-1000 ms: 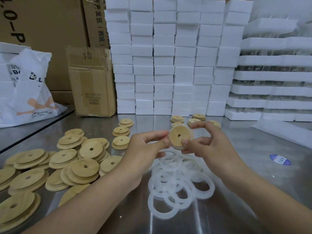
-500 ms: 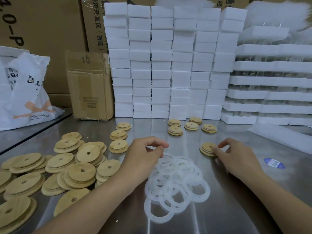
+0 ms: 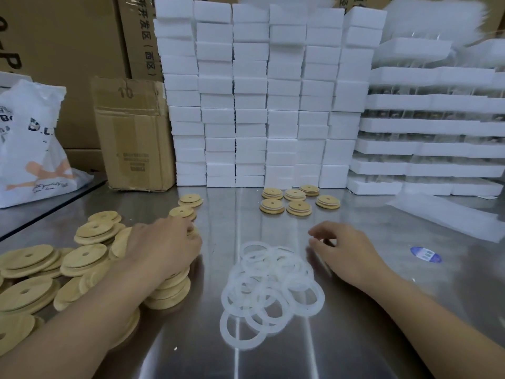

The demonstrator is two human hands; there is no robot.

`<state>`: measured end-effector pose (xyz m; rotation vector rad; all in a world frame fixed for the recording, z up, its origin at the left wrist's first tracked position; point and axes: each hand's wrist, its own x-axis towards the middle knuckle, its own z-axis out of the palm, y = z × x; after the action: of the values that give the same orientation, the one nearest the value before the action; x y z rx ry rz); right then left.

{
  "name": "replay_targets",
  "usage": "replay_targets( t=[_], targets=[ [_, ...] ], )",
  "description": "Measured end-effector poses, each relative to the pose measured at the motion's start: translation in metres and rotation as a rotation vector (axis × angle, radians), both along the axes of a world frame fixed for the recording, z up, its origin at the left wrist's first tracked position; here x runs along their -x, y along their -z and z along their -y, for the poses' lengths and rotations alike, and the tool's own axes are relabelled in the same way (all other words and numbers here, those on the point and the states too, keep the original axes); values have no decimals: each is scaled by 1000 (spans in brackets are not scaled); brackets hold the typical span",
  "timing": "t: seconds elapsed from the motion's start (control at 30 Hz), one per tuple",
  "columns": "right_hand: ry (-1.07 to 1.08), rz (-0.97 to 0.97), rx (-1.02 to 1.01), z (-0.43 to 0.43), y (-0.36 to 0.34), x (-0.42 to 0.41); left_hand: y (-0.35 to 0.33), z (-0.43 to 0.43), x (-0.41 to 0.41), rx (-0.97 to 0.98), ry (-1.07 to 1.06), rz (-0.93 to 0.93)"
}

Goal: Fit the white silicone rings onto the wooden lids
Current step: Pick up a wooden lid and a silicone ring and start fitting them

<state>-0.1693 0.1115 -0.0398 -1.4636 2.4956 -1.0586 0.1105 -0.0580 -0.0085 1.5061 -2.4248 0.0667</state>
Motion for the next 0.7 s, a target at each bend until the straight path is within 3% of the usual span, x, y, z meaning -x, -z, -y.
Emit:
replay_targets(
  t=[0.3, 0.53, 0.63, 0.7],
  targets=[
    [-214, 1, -5, 1, -7, -30, -3, 2, 0, -117, 76, -5],
    [-250, -173, -30, 8, -2, -52, -8, -8, 2, -89, 75, -30],
    [-255, -215, -101, 11, 2, -58, -9, -15, 6, 22, 131, -163],
    [-265, -171, -58, 12, 2, -59, -11, -18, 10, -14, 198, -337]
  ],
)
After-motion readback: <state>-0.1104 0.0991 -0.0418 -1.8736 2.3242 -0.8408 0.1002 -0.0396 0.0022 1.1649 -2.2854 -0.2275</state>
